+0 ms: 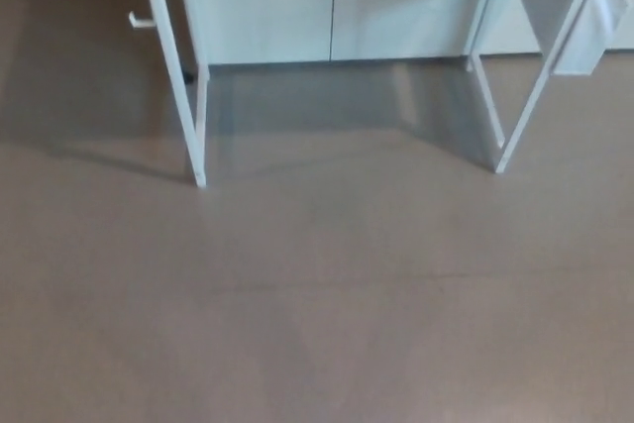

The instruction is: The robot walks towards a table in front, picks a shampoo with left hand and puts it in a small grey container

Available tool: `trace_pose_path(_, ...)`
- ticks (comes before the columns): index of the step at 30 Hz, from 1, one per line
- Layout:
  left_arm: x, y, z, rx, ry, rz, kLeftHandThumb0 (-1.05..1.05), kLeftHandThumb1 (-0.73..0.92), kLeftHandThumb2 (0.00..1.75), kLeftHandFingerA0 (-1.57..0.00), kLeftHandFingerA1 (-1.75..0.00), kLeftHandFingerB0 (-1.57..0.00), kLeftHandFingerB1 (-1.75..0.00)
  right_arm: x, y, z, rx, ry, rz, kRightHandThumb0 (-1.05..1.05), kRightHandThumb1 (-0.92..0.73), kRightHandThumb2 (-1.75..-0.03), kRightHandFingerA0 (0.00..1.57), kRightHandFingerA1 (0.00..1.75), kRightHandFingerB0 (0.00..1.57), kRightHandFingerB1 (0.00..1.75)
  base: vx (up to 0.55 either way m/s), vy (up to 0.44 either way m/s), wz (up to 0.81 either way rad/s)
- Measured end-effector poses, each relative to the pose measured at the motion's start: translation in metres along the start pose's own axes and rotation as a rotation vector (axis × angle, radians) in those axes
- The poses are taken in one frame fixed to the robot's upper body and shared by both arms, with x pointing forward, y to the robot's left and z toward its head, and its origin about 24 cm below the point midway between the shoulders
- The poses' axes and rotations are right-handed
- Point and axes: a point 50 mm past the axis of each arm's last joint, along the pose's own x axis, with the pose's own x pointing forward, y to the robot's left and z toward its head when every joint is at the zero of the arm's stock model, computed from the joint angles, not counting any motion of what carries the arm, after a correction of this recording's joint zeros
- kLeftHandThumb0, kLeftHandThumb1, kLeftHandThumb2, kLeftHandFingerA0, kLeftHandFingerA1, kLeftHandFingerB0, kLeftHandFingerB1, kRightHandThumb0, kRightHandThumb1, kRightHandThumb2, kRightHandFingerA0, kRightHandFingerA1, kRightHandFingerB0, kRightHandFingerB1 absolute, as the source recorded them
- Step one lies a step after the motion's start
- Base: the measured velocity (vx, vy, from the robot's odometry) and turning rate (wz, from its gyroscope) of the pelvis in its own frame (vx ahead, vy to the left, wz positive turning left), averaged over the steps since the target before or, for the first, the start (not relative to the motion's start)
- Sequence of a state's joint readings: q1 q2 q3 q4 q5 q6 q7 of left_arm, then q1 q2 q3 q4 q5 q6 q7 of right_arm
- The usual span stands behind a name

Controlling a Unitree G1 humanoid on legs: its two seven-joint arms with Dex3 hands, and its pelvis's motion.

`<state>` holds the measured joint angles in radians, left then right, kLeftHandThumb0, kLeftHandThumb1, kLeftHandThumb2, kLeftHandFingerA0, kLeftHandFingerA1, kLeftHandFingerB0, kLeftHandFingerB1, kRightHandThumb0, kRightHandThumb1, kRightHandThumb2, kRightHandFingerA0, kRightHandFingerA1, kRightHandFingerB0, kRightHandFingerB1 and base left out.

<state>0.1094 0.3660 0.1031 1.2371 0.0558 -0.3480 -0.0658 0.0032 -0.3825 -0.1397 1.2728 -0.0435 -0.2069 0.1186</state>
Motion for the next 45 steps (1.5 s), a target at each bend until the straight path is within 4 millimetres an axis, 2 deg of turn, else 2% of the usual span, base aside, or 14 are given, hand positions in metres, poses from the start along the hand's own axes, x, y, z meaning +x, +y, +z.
trace_pose_path(6, -0.01, -0.002, -0.02, 0.038, 0.045, 0.002, -0.29, 0.49, 0.64, -0.54, -0.46, -0.4, -0.41, -0.004, 0.002, -0.013, -0.027, 0.038, 0.009, -0.24, -0.59, -0.57, 0.75, 0.55, 0.53, 0.43, 0.43, -0.069, 0.27)
trace_pose_path(8, -0.009, -0.002, -0.018, 0.04, 0.034, 0.006, -0.28, 0.5, 0.64, -0.56, -0.46, -0.42, -0.42, -0.003, 0.006, -0.012, -0.029, 0.036, 0.02, -0.24, -0.58, -0.57, 0.76, 0.55, 0.52, 0.42, 0.63, -0.048, 0.19)
trace_pose_path(9, -0.008, -0.005, -0.015, 0.037, 0.021, 0.002, -0.22, 0.56, 0.57, -0.58, -0.41, -0.43, -0.36, -0.003, 0.002, -0.011, -0.034, 0.033, 0.012, -0.26, -0.58, -0.57, 0.77, 0.55, 0.52, 0.42, 0.59, -0.063, 0.54)
trace_pose_path(10, -0.008, -0.005, -0.015, 0.038, 0.017, 0.0, -0.29, 0.51, 0.65, -0.54, -0.46, -0.41, -0.42, -0.003, -0.001, -0.009, -0.039, 0.027, 0.005, -0.26, -0.58, -0.57, 0.77, 0.55, 0.52, 0.42, 0.58, -0.072, 0.39)
trace_pose_path(11, -0.009, -0.005, -0.016, 0.039, 0.017, 0.0, -0.29, 0.51, 0.65, -0.54, -0.46, -0.41, -0.42, -0.003, -0.002, -0.008, -0.042, 0.022, 0.001, -0.26, -0.58, -0.57, 0.77, 0.55, 0.52, 0.42, 0.57, -0.067, 0.16)
trace_pose_path(17, -0.016, -0.006, -0.032, 0.041, 0.066, -0.005, -0.29, 0.51, 0.64, -0.54, -0.46, -0.42, -0.42, -0.004, -0.002, -0.013, -0.046, 0.034, 0.002, -0.26, -0.57, -0.57, 0.78, 0.55, 0.53, 0.43, 0.4, 0.014, -0.09)
trace_pose_path(21, -0.016, -0.006, -0.031, 0.041, 0.064, -0.002, -0.31, 0.48, 0.65, -0.57, -0.48, -0.43, -0.43, -0.005, -0.002, -0.017, -0.051, 0.054, 0.004, -0.24, -0.58, -0.57, 0.76, 0.53, 0.53, 0.42, 0.44, 0.153, -0.35)
trace_pose_path(24, -0.008, -0.007, -0.016, 0.033, 0.023, 0.006, -0.29, 0.49, 0.64, -0.57, -0.47, -0.42, -0.42, -0.001, 0.0, -0.006, -0.054, 0.027, 0.008, -0.25, -0.62, -0.58, 0.78, 0.55, 0.54, 0.43, 0.44, 0.275, -0.39)
trace_pose_path(28, -0.004, -0.003, -0.008, 0.031, -0.004, 0.018, -0.3, 0.47, 0.64, -0.58, -0.48, -0.41, -0.43, 0.001, 0.0, 0.004, -0.059, -0.002, 0.012, -0.26, -0.61, -0.58, 0.77, 0.55, 0.53, 0.43, 0.35, 0.241, -0.07)
trace_pose_path(32, -0.008, -0.003, -0.015, 0.034, 0.016, 0.016, -0.28, 0.48, 0.64, -0.59, -0.48, -0.42, -0.43, 0.001, 0.001, 0.003, -0.072, 0.007, 0.019, -0.24, -0.62, -0.58, 0.78, 0.54, 0.53, 0.43, 0.27, 0.081, 0.09)
trace_pose_path(33, -0.009, -0.003, -0.017, 0.035, 0.021, 0.016, -0.23, 0.54, 0.56, -0.64, -0.43, -0.45, -0.37, 0.001, 0.002, 0.002, -0.074, 0.008, 0.02, -0.24, -0.62, -0.58, 0.76, 0.53, 0.53, 0.43, 0.28, -0.021, 0.02)
trace_pose_path(37, -0.014, -0.003, -0.027, 0.036, 0.049, 0.015, -0.25, 0.55, 0.57, -0.6, -0.42, -0.44, -0.37, 0.0, 0.002, -0.003, -0.081, 0.022, 0.026, -0.25, -0.6, -0.58, 0.75, 0.53, 0.53, 0.42, 0.26, -0.067, 0.13)
trace_pose_path(38, -0.015, -0.004, -0.029, 0.034, 0.054, 0.012, -0.33, 0.48, 0.66, -0.56, -0.48, -0.42, -0.43, 0.0, 0.002, -0.003, -0.083, 0.024, 0.027, -0.26, -0.61, -0.58, 0.77, 0.53, 0.53, 0.42, 0.33, -0.105, -1.35)
trace_pose_path(45, -0.013, -0.004, -0.025, 0.036, 0.038, 0.01, -0.31, 0.48, 0.66, -0.58, -0.48, -0.42, -0.43, 0.001, 0.002, -0.001, -0.1, 0.021, 0.03, -0.26, -0.61, -0.58, 0.8, 0.54, 0.54, 0.43, 0.23, -0.068, 0.14)
